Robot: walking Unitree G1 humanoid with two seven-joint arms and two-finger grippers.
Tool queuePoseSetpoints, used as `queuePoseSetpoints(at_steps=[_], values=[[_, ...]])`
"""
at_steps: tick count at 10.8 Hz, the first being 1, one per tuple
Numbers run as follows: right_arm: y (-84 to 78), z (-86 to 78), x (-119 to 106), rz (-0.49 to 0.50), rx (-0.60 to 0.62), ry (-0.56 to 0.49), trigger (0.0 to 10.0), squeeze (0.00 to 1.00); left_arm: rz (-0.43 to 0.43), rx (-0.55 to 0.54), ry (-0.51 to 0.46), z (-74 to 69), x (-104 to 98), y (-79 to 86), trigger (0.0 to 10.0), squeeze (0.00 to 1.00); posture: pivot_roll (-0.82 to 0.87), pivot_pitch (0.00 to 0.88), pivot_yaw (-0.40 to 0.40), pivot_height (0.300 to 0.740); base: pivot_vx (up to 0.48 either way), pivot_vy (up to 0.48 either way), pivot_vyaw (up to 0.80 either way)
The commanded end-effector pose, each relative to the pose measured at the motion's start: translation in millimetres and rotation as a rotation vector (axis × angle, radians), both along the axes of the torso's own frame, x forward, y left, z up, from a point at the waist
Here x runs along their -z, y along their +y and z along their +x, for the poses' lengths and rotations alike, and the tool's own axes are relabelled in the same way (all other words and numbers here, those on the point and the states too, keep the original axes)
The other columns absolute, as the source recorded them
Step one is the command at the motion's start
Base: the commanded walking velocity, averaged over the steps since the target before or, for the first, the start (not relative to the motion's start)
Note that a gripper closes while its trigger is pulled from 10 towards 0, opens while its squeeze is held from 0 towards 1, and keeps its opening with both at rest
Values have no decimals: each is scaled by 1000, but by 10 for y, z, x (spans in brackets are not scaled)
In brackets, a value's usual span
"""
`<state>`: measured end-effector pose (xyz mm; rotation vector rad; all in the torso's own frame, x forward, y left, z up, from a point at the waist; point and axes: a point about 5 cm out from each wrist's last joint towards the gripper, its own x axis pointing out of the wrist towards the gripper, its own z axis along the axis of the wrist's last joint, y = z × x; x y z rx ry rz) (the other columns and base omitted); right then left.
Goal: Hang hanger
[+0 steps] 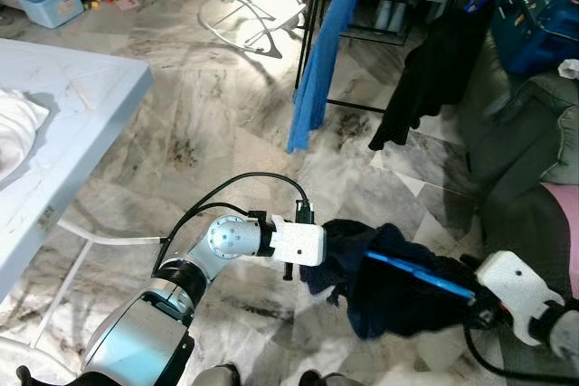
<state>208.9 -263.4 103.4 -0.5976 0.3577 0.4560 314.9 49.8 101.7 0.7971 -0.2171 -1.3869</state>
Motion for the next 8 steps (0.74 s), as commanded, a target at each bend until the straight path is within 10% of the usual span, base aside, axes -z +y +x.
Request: queuePoseSetpoints(at_steps=[1, 4, 8], values=[[-10, -34, 115, 13, 53, 29, 0, 0, -77, -81, -27, 90, -108, -10, 10000, 1000, 41, 138, -96, 740, 0, 0, 0], [119, 50, 262, 115, 187, -5, 0, 0, -176, -98, -60, 109, -218, -64, 10000, 1000, 39, 136, -88, 740, 0, 0, 0], [238, 43, 358, 149, 189, 19, 0, 0, -349, -111, -359, 153, -598, -97, 10000, 1000, 33, 136, -90, 740, 0, 0, 0]])
